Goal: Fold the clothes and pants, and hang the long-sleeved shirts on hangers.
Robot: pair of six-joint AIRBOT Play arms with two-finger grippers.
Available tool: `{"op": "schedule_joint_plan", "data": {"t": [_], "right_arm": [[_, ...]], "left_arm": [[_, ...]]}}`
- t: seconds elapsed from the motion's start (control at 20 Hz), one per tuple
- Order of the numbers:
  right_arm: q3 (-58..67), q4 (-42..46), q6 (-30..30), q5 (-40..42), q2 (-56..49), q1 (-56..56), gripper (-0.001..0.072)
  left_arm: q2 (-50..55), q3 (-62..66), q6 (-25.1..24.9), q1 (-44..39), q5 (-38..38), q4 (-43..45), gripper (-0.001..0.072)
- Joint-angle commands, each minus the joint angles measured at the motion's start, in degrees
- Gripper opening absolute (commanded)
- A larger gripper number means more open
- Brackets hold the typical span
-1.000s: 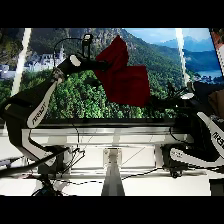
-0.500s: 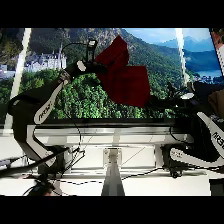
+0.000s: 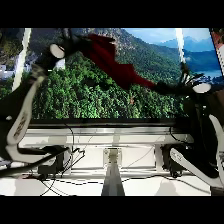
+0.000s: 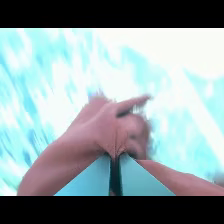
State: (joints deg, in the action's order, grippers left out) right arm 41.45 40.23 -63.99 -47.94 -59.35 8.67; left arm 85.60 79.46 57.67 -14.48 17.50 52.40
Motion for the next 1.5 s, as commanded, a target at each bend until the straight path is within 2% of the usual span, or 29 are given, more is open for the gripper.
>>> {"op": "schedule_joint_plan", "data": {"t": [0.0,0.1,0.2,0.3,0.45,0.55,0.7,0.75,0.8,0.85,0.95,1.1,1.2,1.3,1.45], "right_arm": [[10.08,0.52,0.00,5.42,9.57,0.15,0.0010],[16.59,0.70,0.02,6.25,13.00,0.15,0.0010],[20.94,2.34,0.02,6.16,14.88,0.15,0.0010],[21.70,4.74,-0.02,5.03,15.50,0.15,0.0010],[21.55,11.80,-2.21,-4.22,14.38,0.15,0.0010],[20.72,16.44,-2.62,-11.82,13.79,0.15,0.0010],[17.22,24.96,-2.62,-20.48,13.77,0.15,0.0011],[15.78,27.80,-2.67,-22.08,13.77,0.15,0.0010],[14.16,30.58,-2.84,-22.99,13.84,0.15,0.0010],[12.70,32.92,-2.86,-23.30,13.88,0.15,0.0010],[10.21,36.09,-2.99,-23.67,13.86,0.15,0.0010],[7.96,36.61,-2.99,-24.50,13.86,0.15,0.0011],[7.04,36.59,-2.99,-24.52,13.86,0.15,0.0011],[6.69,36.52,-2.99,-24.52,13.86,0.15,0.0011],[6.69,36.52,-2.99,-24.46,13.86,0.15,0.0011]], "left_arm": [[-12.11,0.07,-0.22,1.75,-0.37,1.42,0.0016],[-18.82,0.07,-0.22,1.73,1.53,2.97,0.0016],[-24.50,0.04,0.37,1.73,7.87,7.80,0.0013],[-27.78,-0.13,6.47,2.36,17.73,15.15,0.0012],[-29.22,-2.60,19.41,2.93,37.88,29.55,0.0012],[-31.15,-11.37,21.16,2.75,42.42,28.98,0.0012],[-35.80,-30.77,22.51,1.46,41.48,17.84,0.0025],[-36.52,-35.65,22.49,1.49,40.98,13.55,0.0184],[-36.76,-39.54,22.51,1.51,39.54,10.23,0.0591],[-36.74,-41.77,22.51,1.57,37.33,8.35,0.0698],[-36.74,-42.62,22.51,1.60,32.04,7.45,0.0696],[-35.85,-42.58,22.60,1.60,17.77,7.28,0.0694],[-32.89,-42.51,25.59,1.75,11.80,7.23,0.0694],[-28.11,-41.77,27.43,1.70,11.93,3.85,0.0694],[-19.76,-38.40,26.75,-0.59,18.97,-1.05,0.0695]]}}
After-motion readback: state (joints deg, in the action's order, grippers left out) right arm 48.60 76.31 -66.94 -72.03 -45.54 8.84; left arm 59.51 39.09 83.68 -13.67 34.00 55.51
